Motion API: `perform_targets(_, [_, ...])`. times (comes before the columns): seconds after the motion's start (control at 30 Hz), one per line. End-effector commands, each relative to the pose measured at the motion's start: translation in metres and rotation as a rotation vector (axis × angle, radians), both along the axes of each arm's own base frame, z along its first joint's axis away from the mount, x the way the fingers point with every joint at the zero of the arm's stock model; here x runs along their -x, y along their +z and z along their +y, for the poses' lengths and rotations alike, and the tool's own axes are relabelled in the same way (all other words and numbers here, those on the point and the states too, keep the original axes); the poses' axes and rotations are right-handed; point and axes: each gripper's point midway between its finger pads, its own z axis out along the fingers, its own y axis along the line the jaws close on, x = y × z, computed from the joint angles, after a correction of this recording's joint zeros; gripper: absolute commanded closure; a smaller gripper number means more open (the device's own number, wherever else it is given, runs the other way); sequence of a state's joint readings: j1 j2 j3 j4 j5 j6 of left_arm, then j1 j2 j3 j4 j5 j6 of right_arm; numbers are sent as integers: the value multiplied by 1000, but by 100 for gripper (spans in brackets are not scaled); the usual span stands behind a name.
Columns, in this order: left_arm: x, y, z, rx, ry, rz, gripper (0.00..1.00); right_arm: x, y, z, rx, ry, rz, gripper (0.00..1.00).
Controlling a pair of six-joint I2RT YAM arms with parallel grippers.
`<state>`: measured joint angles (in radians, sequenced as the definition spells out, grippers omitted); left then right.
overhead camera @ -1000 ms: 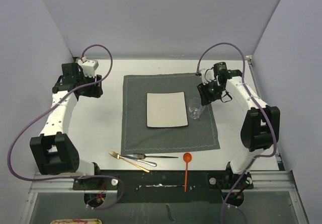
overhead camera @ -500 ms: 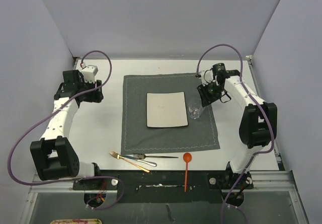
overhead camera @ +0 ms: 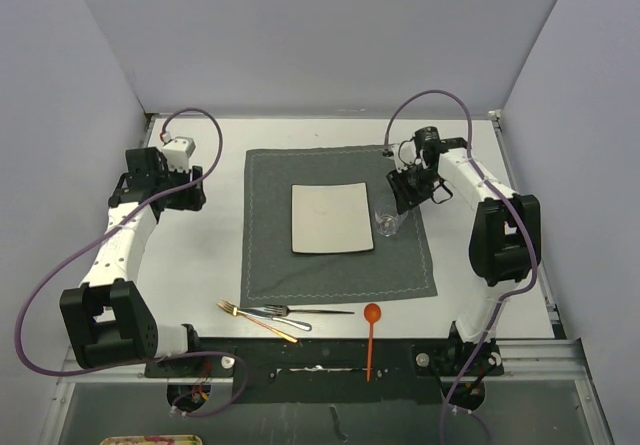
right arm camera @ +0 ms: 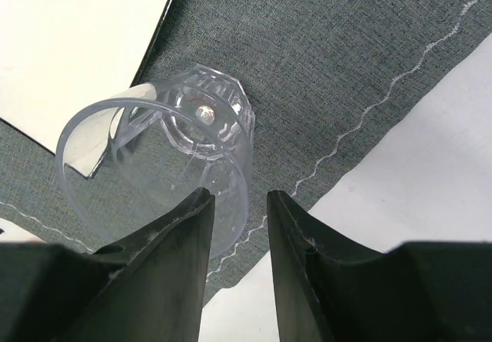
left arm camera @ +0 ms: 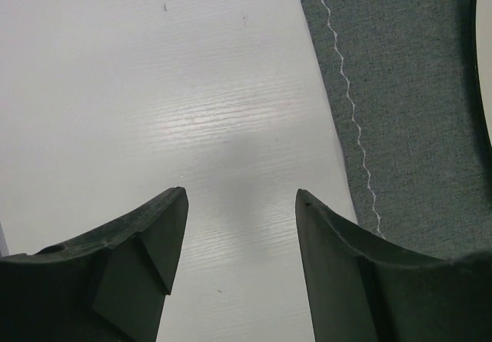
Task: Set the dinner table for one person
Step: Adjust the cup on the napkin.
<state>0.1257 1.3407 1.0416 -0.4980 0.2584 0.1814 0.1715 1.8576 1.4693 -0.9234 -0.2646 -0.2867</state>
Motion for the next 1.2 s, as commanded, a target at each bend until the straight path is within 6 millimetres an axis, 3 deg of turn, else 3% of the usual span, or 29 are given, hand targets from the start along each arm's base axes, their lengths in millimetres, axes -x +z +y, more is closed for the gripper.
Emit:
perform_targets(0.0, [-11,30,1,-9,-6,-124,43,-14,16,4,-3,1,-56,65])
perform_targets(0.1, [-10,26,1,-7,-8,-115,43,-14,12,4,-4,2,-47,70])
perform_targets(0.3, [-8,22,0,-10,-16,-113,43,-16,6,8,-6,18,-29,100])
perform_targets(0.63, [-10,13,-1,-4,-29,-91,44,-38,29,17,12,54,-115,100])
perform_targets(0.97, [-8,7,-1,-10,-42,-76,44,-91,68,11,75,27,-273,100])
perform_targets(1.17, [-8,3,-3,-4,-54,-63,44,-122,81,6,117,1,-334,100])
